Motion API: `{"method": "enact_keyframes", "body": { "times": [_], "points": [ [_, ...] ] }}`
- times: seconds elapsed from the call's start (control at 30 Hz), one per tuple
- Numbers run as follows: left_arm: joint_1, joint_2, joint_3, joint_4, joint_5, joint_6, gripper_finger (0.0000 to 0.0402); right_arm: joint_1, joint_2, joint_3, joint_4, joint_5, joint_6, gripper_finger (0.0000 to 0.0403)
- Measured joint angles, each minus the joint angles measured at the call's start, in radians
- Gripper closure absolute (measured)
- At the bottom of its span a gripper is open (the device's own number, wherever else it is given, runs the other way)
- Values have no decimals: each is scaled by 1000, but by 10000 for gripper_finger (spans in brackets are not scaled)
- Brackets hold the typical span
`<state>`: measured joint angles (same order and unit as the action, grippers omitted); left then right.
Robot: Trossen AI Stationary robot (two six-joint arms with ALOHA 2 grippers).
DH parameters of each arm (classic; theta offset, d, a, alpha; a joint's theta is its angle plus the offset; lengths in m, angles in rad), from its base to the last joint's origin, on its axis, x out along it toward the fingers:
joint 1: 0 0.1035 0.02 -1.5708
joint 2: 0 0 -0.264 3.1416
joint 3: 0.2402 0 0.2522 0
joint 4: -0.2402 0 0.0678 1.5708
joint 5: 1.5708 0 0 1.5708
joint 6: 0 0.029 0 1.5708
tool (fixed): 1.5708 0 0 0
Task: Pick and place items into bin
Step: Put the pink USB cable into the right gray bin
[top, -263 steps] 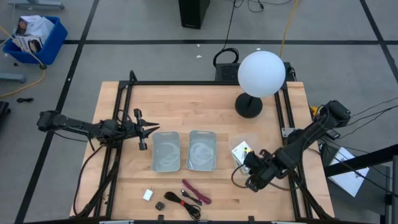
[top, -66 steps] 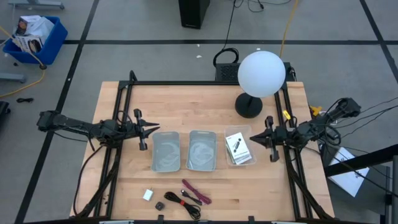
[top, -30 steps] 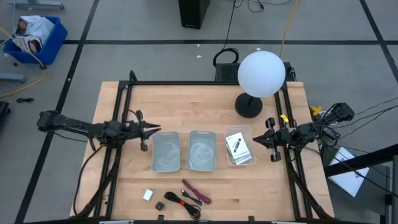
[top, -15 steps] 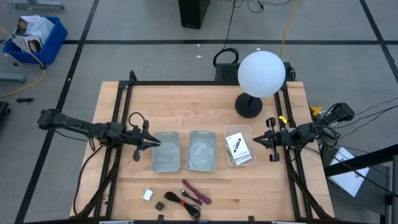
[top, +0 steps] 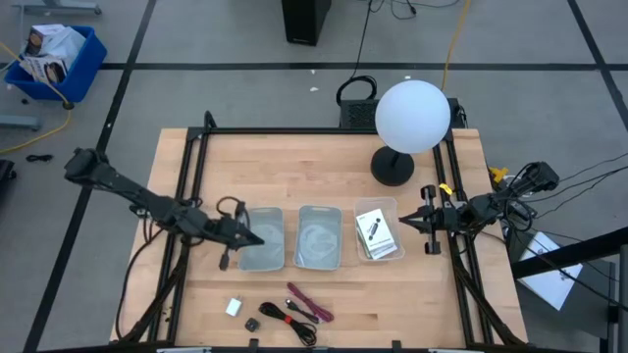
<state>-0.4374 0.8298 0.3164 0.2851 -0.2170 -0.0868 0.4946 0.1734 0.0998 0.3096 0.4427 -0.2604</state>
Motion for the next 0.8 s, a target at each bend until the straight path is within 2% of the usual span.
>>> {"method": "enact_keyframes", "body": {
  "times": [0.2,0.33,0.5,0.8],
  "points": [
    [-90,234,195,-5,-90,14,395,0,0,0,-4,0,-65,403],
    [-143,396,334,-57,-147,15,392,0,0,0,-6,1,-47,403],
    [-176,602,509,-147,-164,-23,395,0,0,0,-6,1,-43,403],
    [-170,835,773,-387,-228,-90,325,0,0,0,-7,1,-40,403]
  ]
}}
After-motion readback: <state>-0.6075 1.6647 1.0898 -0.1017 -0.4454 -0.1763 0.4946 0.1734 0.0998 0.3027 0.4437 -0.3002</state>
